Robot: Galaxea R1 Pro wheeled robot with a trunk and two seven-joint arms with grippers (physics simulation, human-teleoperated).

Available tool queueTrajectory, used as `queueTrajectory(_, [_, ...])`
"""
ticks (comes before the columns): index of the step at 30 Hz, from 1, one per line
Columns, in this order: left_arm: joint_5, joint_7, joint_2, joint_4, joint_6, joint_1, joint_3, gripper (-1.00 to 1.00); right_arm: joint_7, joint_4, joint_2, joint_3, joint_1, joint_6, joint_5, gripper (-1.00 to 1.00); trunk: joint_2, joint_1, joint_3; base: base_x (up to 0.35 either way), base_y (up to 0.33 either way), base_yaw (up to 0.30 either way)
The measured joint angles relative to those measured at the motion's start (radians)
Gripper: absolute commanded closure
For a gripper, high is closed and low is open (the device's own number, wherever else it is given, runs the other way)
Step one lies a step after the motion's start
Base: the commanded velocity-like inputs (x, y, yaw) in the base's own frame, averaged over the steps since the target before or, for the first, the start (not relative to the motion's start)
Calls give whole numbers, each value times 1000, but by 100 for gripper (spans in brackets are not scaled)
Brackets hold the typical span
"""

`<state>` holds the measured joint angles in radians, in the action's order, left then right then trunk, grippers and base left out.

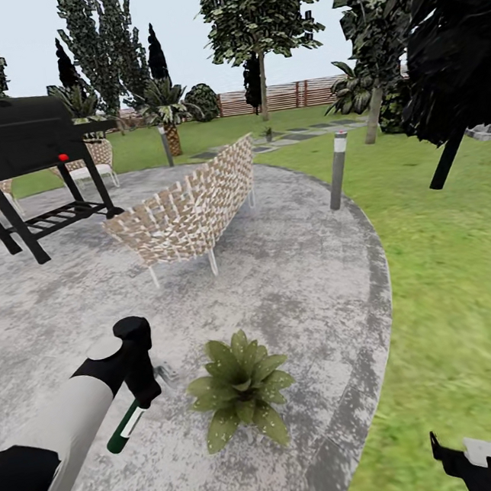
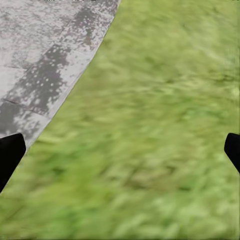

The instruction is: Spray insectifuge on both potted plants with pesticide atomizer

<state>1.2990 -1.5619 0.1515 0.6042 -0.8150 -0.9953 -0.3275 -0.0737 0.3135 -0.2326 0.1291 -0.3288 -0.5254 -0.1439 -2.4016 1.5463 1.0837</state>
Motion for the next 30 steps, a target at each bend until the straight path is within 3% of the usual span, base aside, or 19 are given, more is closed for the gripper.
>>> queueTrajectory(8, [-1, 0, -8, -1, 0, 1, -1, 100, 0, 0, 0, 0, 0, 0, 0, -100, 0, 0, 0, 116, 124, -39])
queueTrajectory(24, [1, 0, -18, 16, 0, 0, 1, 100, 0, 0, 0, 0, 0, 0, 1, -100, 0, 0, 0, 1, 7, -233])
queueTrajectory(30, [11, 0, -96, 16, 2, -93, -6, 100, -2, -1, 0, 0, 0, 0, 1, -100, 0, 0, 0, 0, 0, -13])
